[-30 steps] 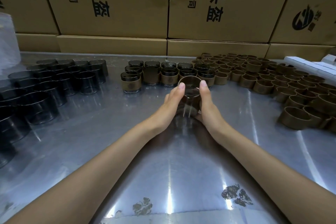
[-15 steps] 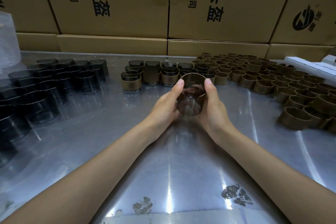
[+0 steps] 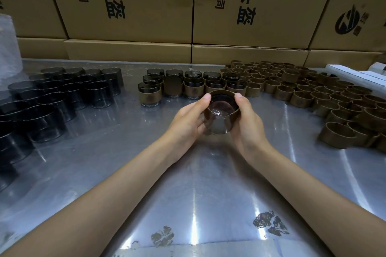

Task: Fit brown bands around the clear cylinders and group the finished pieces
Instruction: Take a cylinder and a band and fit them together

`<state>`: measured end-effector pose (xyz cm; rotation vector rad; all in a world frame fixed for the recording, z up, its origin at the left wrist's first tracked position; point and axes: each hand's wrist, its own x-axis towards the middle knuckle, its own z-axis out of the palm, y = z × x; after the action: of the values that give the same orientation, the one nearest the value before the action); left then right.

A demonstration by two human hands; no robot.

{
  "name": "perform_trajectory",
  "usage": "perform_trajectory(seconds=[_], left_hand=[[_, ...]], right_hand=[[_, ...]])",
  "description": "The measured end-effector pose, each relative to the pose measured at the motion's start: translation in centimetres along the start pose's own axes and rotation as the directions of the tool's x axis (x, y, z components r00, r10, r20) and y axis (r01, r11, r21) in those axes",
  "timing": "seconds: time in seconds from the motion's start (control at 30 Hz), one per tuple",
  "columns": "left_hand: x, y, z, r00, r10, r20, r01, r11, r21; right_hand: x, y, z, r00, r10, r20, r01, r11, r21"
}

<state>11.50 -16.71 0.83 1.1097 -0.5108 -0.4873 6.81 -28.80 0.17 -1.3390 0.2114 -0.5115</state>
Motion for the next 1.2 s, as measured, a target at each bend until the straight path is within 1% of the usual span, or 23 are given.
perform_trajectory(seconds=[0.1,0.17,0.2,0.27,0.33,0.37,0.4,0.47,0.53,0.6,0.67,0.77,0.9,1.03,1.13,1.2], left_hand=[[0.0,0.0,-0.1,1.000,-0.010,0.000,0.010,0.999,-0.044],[0.1,0.2,-0.3,1.000,-0.005,-0.011,0.005,0.998,-0.070],[0.2,0.3,-0.5,1.000,0.004,-0.013,-0.005,0.997,-0.076],[0.3,0.6,-1.0,0.999,0.025,-0.019,-0.027,0.997,-0.075],[0.3,0.9,-1.5,1.000,0.020,-0.018,-0.021,0.997,-0.076],[0.3,1.0,-1.8,1.000,-0.001,-0.004,0.001,0.997,-0.076],[0.2,1.1,-2.0,0.999,-0.038,0.018,0.039,0.996,-0.076],[0.1,1.5,-2.3,0.987,-0.145,0.065,0.148,0.988,-0.047],[0.0,1.8,-2.5,0.961,-0.265,0.084,0.264,0.964,0.027],[0.0,2.0,-2.8,0.941,-0.327,0.087,0.323,0.945,0.054],[-0.1,2.2,-2.9,0.942,-0.311,0.125,0.312,0.950,0.007],[-0.3,2.1,-3.0,0.937,-0.269,0.222,0.286,0.957,-0.049],[-0.5,1.8,-2.9,0.923,-0.218,0.317,0.260,0.961,-0.097],[-0.7,1.8,-2.4,0.912,-0.142,0.385,0.180,0.982,-0.064],[-0.9,1.8,-2.3,0.902,-0.126,0.413,0.166,0.984,-0.062],[-0.9,1.7,-2.5,0.896,-0.139,0.421,0.174,0.984,-0.047]], right_hand=[[0.1,-0.1,0.1,0.999,0.030,0.042,-0.034,0.996,0.085],[0.3,-0.4,0.1,0.991,0.071,0.109,-0.086,0.986,0.144],[0.4,-0.7,-0.1,0.983,0.101,0.153,-0.123,0.983,0.139],[0.6,-1.4,-0.9,0.945,0.213,0.248,-0.224,0.975,0.014],[0.6,-2.1,-1.6,0.872,0.365,0.327,-0.347,0.931,-0.114],[0.6,-2.2,-1.9,0.843,0.406,0.353,-0.385,0.914,-0.131],[0.6,-2.3,-2.1,0.831,0.418,0.368,-0.403,0.907,-0.122],[0.5,-2.3,-2.3,0.837,0.395,0.379,-0.403,0.913,-0.060],[0.5,-2.3,-2.4,0.844,0.364,0.393,-0.399,0.917,0.007],[0.6,-2.2,-2.7,0.832,0.347,0.433,-0.409,0.911,0.056],[0.6,-2.2,-2.9,0.799,0.316,0.511,-0.403,0.913,0.066],[0.4,-2.2,-3.1,0.760,0.233,0.607,-0.347,0.935,0.075],[0.1,-2.3,-3.0,0.744,0.151,0.651,-0.307,0.943,0.132],[-0.3,-2.7,-2.9,0.698,0.074,0.712,-0.290,0.939,0.187],[-0.5,-2.9,-2.9,0.636,0.064,0.769,-0.292,0.942,0.163],[-0.5,-3.0,-2.9,0.631,0.094,0.770,-0.306,0.942,0.135]])
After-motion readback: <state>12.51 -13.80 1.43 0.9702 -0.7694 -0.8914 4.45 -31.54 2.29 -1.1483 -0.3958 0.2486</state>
